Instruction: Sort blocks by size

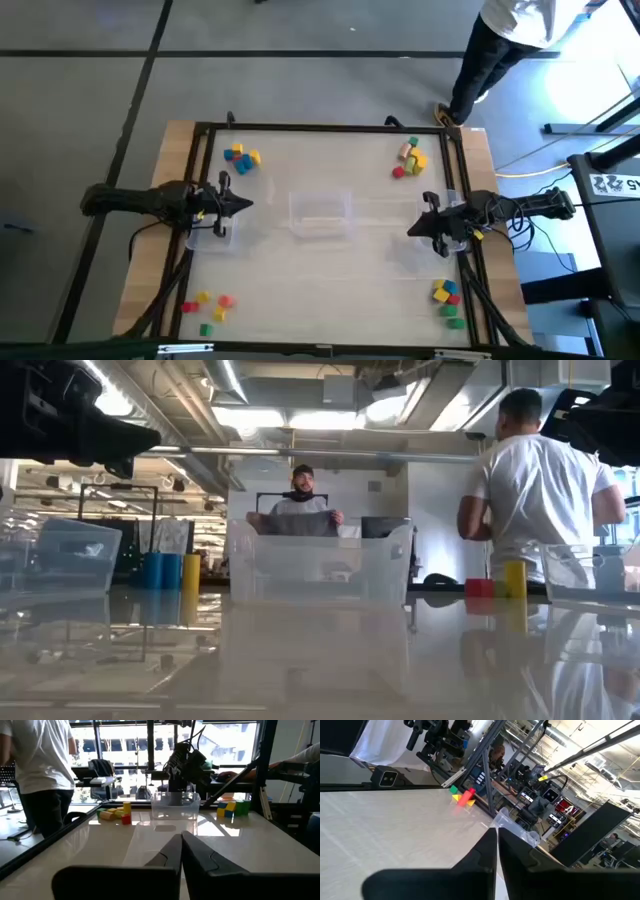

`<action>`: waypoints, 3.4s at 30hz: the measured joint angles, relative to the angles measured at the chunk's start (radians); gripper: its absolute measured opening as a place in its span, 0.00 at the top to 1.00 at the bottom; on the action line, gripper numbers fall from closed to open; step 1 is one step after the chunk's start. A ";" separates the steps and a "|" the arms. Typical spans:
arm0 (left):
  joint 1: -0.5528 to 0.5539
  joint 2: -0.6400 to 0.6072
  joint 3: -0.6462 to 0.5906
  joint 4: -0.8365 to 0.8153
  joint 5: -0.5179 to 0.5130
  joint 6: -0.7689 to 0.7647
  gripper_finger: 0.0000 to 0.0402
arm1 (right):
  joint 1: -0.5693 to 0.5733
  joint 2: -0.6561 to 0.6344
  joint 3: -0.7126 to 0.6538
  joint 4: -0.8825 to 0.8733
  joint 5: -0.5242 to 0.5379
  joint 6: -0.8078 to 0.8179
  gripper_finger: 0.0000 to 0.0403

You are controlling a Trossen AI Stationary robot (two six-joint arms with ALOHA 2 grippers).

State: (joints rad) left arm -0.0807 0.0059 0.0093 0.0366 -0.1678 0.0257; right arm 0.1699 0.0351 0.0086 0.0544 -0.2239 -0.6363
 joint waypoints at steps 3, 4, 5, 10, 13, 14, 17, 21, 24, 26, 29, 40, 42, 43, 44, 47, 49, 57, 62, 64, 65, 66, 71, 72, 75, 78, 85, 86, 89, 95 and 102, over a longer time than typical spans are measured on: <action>0.000 0.000 0.000 0.000 0.000 0.000 0.99 | 0.000 0.000 0.000 0.000 0.000 0.000 0.95; 0.000 0.000 0.000 0.000 0.000 0.000 0.99 | 0.000 0.000 0.000 0.000 0.000 0.000 0.95; 0.000 0.000 0.000 0.000 0.000 0.000 0.99 | 0.000 0.000 0.000 0.000 0.000 0.000 0.95; 0.000 0.000 0.000 0.000 0.000 0.000 0.99 | 0.000 0.000 0.000 0.000 0.000 0.000 0.95; 0.000 0.000 0.000 0.000 0.000 0.000 0.99 | 0.000 0.000 0.000 0.000 0.000 0.000 0.95; 0.000 0.000 0.000 0.000 0.000 0.000 0.99 | 0.000 0.000 0.000 0.000 0.000 0.000 0.95; 0.000 0.000 0.000 0.000 0.000 0.000 0.99 | 0.000 0.000 0.000 0.000 0.000 0.000 0.95; 0.000 0.000 0.000 0.000 0.000 0.000 0.99 | 0.000 0.000 0.000 0.000 0.000 0.000 0.95; 0.000 0.000 0.000 0.000 0.000 0.000 0.99 | 0.000 0.000 0.000 0.000 0.000 0.000 0.95; 0.000 0.000 0.000 0.000 0.000 0.000 0.99 | 0.000 0.000 0.000 0.000 0.000 0.000 0.95; 0.000 0.000 0.000 0.000 0.000 0.000 0.99 | 0.000 0.000 0.000 0.000 0.000 0.000 0.95; 0.000 0.000 0.000 0.000 0.000 0.000 0.99 | 0.000 0.000 0.000 0.000 0.000 0.000 0.95; 0.000 0.000 0.000 0.000 0.000 0.000 0.99 | 0.000 0.000 0.000 0.000 0.000 0.000 0.95; 0.000 0.000 0.000 0.000 0.000 0.000 0.99 | 0.000 0.000 0.000 0.000 0.000 0.000 0.95; 0.000 0.000 0.000 0.000 0.000 0.000 0.99 | 0.000 0.000 0.000 0.000 0.000 0.000 0.95; 0.000 0.000 0.000 0.000 0.000 0.000 0.99 | 0.000 0.000 0.000 0.002 0.034 -0.016 0.95; 0.000 0.000 0.000 0.002 0.000 0.000 0.99 | 0.000 0.001 0.000 0.031 0.103 -0.023 0.95; 0.000 0.000 0.000 0.018 -0.001 -0.043 0.99 | 0.000 0.000 0.000 0.171 0.235 0.084 0.95; 0.000 0.000 0.000 0.084 -0.003 -0.084 0.99 | 0.000 0.000 0.020 0.232 0.589 0.043 0.95; 0.000 0.000 0.000 0.106 -0.004 -0.078 0.99 | 0.000 0.008 0.060 0.182 0.763 0.003 0.95; 0.000 0.000 0.000 0.112 -0.004 -0.073 0.99 | 0.000 0.012 0.083 0.153 0.845 -0.015 0.95; 0.000 0.000 0.000 0.117 -0.009 -0.069 0.99 | -0.001 0.021 0.107 0.117 0.921 -0.032 0.95; 0.000 0.000 0.000 0.124 -0.081 -0.048 0.99 | -0.001 0.090 0.242 -0.084 1.159 -0.105 0.95; 0.000 0.000 0.000 0.124 -0.099 -0.048 0.99 | -0.001 0.108 0.268 -0.118 1.194 -0.110 0.95; 0.000 0.000 0.000 0.124 -0.142 -0.045 0.99 | -0.001 0.168 0.343 -0.218 1.260 -0.126 0.95; 0.000 0.000 0.000 0.124 -0.147 -0.045 0.99 | -0.003 0.222 0.412 -0.278 1.294 -0.127 0.95; 0.000 0.000 0.000 0.124 -0.150 -0.045 0.99 | -0.123 0.376 0.505 -0.313 1.203 -0.131 0.95; 0.000 0.000 0.000 0.124 -0.150 -0.045 0.99 | -0.153 0.405 0.515 -0.319 1.175 -0.132 0.95; 0.000 0.000 0.000 0.124 -0.150 -0.045 0.99 | -0.261 0.493 0.542 -0.329 1.078 -0.132 0.95; 0.000 0.000 0.000 0.124 -0.150 -0.045 0.99 | -0.499 0.702 0.599 -0.385 0.834 -0.121 0.95; 0.000 0.000 0.000 0.124 -0.151 -0.045 0.99 | -0.689 0.932 0.696 -0.477 0.577 -0.046 0.95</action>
State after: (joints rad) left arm -0.0803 0.0063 0.0092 0.1606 -0.3183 -0.0193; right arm -0.5194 0.9674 0.7043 -0.4228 0.3533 -0.6820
